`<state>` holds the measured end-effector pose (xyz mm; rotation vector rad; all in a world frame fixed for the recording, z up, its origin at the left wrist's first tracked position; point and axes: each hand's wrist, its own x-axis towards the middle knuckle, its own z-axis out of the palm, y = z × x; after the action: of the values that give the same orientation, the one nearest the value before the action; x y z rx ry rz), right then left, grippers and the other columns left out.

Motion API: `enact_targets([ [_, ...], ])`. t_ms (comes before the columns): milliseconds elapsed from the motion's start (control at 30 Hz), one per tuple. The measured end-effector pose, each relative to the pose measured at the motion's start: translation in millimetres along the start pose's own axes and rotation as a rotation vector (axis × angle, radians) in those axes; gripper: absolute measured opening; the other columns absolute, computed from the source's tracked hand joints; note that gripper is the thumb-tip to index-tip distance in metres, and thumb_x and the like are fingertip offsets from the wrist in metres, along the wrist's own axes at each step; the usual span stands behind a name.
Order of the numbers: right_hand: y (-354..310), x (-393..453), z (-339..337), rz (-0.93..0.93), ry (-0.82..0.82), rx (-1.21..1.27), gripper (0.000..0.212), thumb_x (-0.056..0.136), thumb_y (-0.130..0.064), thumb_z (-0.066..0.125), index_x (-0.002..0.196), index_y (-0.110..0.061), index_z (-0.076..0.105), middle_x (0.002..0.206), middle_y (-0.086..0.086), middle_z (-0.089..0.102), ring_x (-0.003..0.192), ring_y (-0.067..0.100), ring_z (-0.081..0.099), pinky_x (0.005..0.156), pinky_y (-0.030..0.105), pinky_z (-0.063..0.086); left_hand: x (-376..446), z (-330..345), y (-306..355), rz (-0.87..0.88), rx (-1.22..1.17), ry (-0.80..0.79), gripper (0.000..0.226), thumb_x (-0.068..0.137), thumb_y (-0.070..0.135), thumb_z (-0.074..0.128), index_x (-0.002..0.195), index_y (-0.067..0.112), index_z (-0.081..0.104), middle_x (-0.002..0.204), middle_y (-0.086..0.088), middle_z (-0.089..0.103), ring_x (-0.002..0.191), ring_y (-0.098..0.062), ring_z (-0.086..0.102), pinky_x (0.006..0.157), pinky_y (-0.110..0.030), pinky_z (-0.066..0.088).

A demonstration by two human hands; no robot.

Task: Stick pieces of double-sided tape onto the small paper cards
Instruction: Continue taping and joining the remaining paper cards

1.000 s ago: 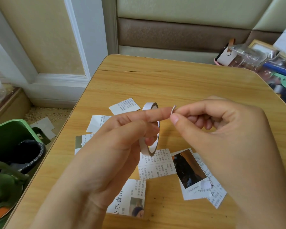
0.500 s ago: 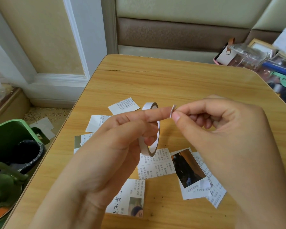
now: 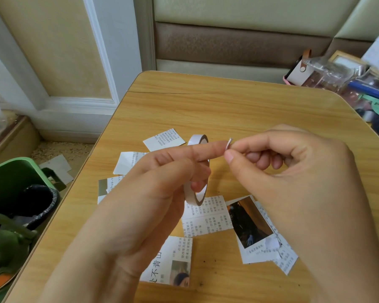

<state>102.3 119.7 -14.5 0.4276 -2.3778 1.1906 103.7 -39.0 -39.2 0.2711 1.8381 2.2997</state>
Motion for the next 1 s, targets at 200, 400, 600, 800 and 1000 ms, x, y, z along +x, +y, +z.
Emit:
enact_targets([
  [200, 0.8, -0.1, -0.3, -0.004, 0.0, 0.013, 0.006, 0.071, -0.025, 0.07, 0.067, -0.029, 0.07, 0.061, -0.008, 0.056, 0.063, 0.009, 0.052, 0.058, 0.012, 0.039, -3.6, 4.2, 2.2, 0.0, -0.129, -0.022, 0.042, 0.059, 0.014, 0.057, 0.096, 0.018, 0.077, 0.06, 0.01, 0.043, 0.062, -0.009, 0.038, 0.058, -0.018, 0.04],
  [400, 3.3, 0.0, 1.1, -0.006, 0.016, 0.018, 0.01, 0.072, -0.024, 0.07, 0.065, -0.031, 0.068, 0.061, -0.009, 0.056, 0.063, 0.01, 0.052, 0.057, 0.01, 0.037, -3.6, 3.9, -0.2, 0.012, -0.165, -0.02, 0.042, 0.06, 0.021, 0.059, 0.097, 0.016, 0.077, 0.06, 0.011, 0.044, 0.061, -0.009, 0.039, 0.056, -0.015, 0.04],
  [600, 5.3, 1.2, -1.8, -0.004, -0.032, 0.053, 0.007, 0.072, -0.026, 0.071, 0.07, -0.033, 0.07, 0.064, -0.008, 0.059, 0.068, 0.014, 0.055, 0.06, 0.015, 0.04, -0.2, -0.5, -1.0, 0.042, -0.027, -0.016, 0.072, 0.059, 0.03, 0.06, 0.109, -0.022, 0.052, 0.056, 0.011, 0.056, 0.056, -0.005, 0.053, 0.057, -0.015, 0.042],
  [800, 4.5, 0.8, -0.7, -0.009, -0.024, 0.043, 0.007, 0.072, -0.027, 0.071, 0.07, -0.034, 0.069, 0.064, -0.01, 0.058, 0.067, 0.011, 0.055, 0.059, 0.012, 0.039, -0.6, 2.1, 2.1, 0.082, 0.023, 0.006, 0.074, 0.057, 0.03, 0.06, 0.106, -0.025, 0.05, 0.054, 0.011, 0.055, 0.054, -0.005, 0.052, 0.056, -0.015, 0.042],
  [1000, 4.6, 0.6, -0.9, -0.007, -0.022, 0.054, 0.009, 0.072, -0.024, 0.071, 0.069, -0.032, 0.07, 0.064, -0.008, 0.058, 0.066, 0.014, 0.054, 0.058, 0.015, 0.04, -0.1, 4.2, 1.8, 0.078, -0.006, 0.027, 0.076, 0.056, 0.03, 0.06, 0.104, -0.028, 0.046, 0.052, 0.009, 0.054, 0.052, -0.005, 0.051, 0.054, -0.014, 0.041],
])
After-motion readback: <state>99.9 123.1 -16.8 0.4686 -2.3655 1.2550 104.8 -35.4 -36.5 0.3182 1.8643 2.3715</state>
